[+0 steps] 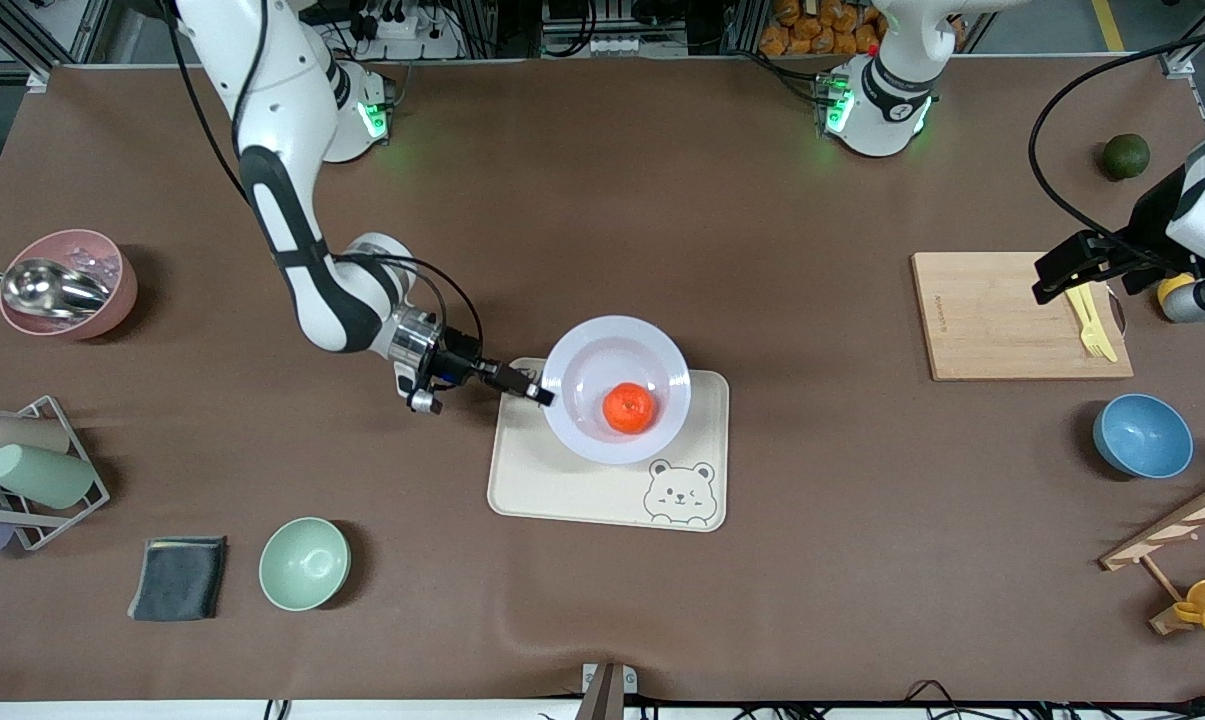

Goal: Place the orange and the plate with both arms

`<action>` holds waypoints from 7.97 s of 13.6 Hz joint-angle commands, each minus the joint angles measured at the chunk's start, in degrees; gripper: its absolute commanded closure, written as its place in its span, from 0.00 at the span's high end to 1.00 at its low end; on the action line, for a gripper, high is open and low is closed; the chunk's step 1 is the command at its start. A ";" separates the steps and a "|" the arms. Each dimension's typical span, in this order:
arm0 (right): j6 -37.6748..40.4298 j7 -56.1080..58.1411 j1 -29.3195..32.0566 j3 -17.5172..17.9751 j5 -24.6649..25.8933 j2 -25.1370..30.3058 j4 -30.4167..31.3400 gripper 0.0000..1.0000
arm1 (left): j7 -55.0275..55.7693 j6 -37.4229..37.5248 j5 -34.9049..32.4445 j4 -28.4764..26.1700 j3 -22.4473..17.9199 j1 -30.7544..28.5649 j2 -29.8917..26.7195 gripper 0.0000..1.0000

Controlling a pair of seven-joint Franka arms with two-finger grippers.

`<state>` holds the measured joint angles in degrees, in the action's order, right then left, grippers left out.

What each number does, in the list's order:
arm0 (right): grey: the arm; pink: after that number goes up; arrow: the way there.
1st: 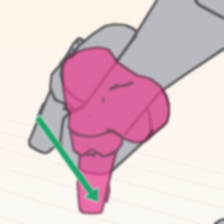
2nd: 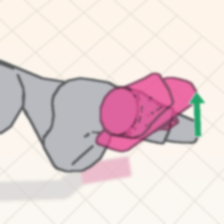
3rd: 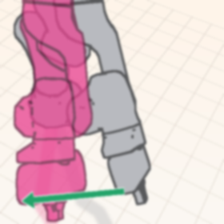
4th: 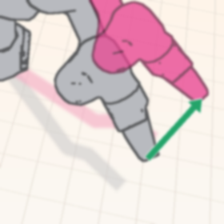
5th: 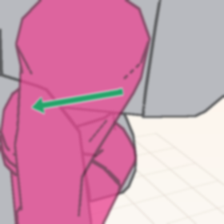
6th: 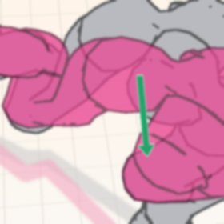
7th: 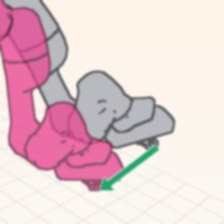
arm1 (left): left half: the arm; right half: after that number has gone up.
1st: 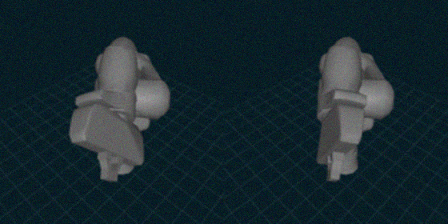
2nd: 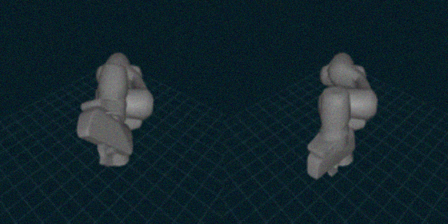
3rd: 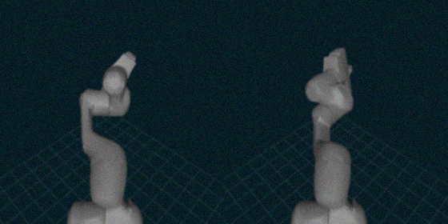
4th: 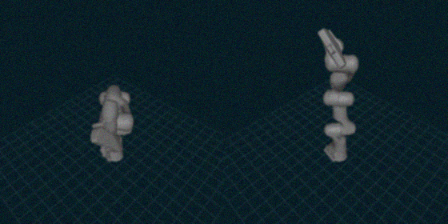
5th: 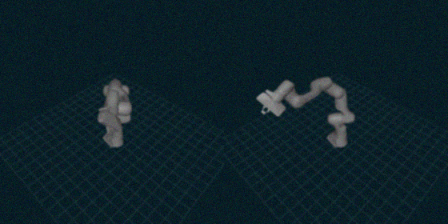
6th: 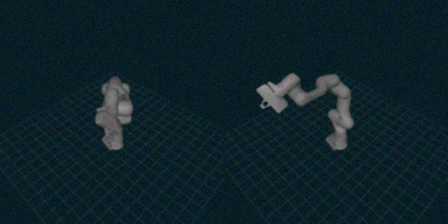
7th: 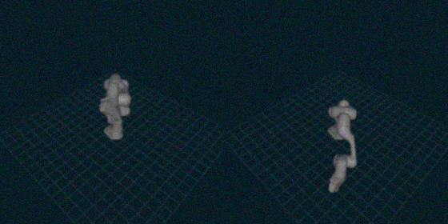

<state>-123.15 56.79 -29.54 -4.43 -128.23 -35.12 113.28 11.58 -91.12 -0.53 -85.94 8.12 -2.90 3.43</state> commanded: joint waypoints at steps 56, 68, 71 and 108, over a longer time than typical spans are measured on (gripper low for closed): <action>41.94 -45.63 29.27 -4.53 95.33 -3.12 -45.68 1.00 | -1.30 8.42 3.95 -0.37 -0.83 -2.81 -3.61 1.00; 57.31 -45.19 25.06 -4.09 117.49 9.79 -48.16 1.00 | -1.91 5.78 0.98 -0.98 -0.57 -2.38 -4.40 1.00; 57.77 -45.36 22.18 -4.01 121.70 16.02 -41.07 1.00 | -2.00 5.78 0.00 -0.72 0.14 -2.46 -4.22 1.00; 33.15 -54.94 33.06 4.25 125.85 35.03 -23.54 1.00 | -3.93 4.20 0.09 -0.28 -0.39 -2.90 -3.96 1.00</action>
<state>-89.81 2.95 2.25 -1.37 -3.29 -1.01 90.27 9.02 -86.55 0.42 -86.30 7.70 -5.57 0.00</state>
